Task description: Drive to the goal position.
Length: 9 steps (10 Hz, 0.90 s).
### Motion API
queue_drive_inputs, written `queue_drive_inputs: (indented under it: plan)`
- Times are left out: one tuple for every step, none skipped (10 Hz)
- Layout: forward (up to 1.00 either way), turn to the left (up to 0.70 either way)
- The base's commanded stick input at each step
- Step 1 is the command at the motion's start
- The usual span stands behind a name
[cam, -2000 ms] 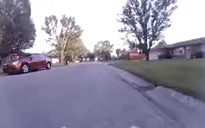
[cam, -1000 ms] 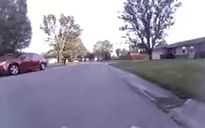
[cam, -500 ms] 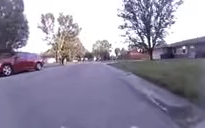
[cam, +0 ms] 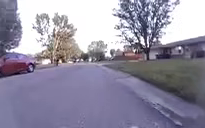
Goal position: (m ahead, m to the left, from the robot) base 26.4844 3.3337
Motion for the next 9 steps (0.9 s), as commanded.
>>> queue_drive_inputs:
  plan:
    - [1.00, 0.00]
    - [1.00, 0.00]
    - [1.00, 0.00]
    - [1.00, 0.00]
    - [1.00, 0.00]
    - [1.00, 0.00]
    - [1.00, 0.00]
    - [1.00, 0.00]
    - [1.00, 0.00]
